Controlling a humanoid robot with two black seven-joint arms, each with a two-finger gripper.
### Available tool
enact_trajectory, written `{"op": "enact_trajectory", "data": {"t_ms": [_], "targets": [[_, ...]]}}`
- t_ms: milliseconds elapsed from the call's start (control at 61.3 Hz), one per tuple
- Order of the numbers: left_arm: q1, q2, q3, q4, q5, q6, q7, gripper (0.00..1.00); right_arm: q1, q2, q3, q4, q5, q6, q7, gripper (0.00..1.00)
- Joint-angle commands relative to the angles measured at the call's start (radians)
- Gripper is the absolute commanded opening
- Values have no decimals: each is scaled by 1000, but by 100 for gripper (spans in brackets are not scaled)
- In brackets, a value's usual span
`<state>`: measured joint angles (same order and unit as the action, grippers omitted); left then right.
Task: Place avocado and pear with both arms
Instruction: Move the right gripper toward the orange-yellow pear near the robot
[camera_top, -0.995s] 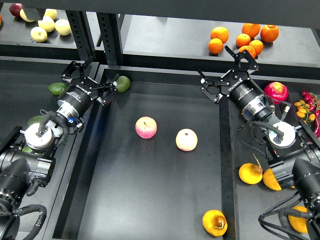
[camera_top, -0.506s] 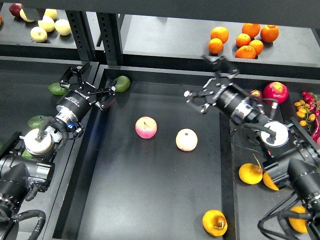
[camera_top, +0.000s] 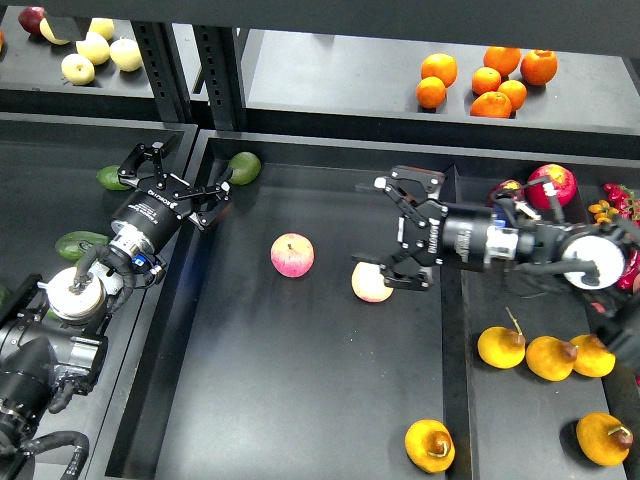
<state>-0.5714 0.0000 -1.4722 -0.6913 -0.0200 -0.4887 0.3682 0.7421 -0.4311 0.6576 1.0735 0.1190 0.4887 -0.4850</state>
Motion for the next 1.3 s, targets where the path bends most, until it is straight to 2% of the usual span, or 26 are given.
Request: {"op": "enact_trajectory", "data": {"t_ms": [0, 98, 424, 652, 1289], "targets": [[1, 0, 0, 0, 0, 0, 0, 99, -3, -75, -55, 48, 13, 0, -4, 96], [1, 0, 0, 1, 2, 0, 0, 99, 6, -142, -148, 75, 11, 0, -4, 96], [2, 0, 0, 1, 2, 0, 0, 99, 8, -215, -331, 101, -10, 0, -4, 97], [13, 0, -3, -2, 0, 0, -2, 99, 0, -248, -444, 68, -197, 0, -4, 99], [19, 0, -2, -13, 2, 0, -2, 99, -30, -195, -539, 22, -295, 0, -4, 99]]}}
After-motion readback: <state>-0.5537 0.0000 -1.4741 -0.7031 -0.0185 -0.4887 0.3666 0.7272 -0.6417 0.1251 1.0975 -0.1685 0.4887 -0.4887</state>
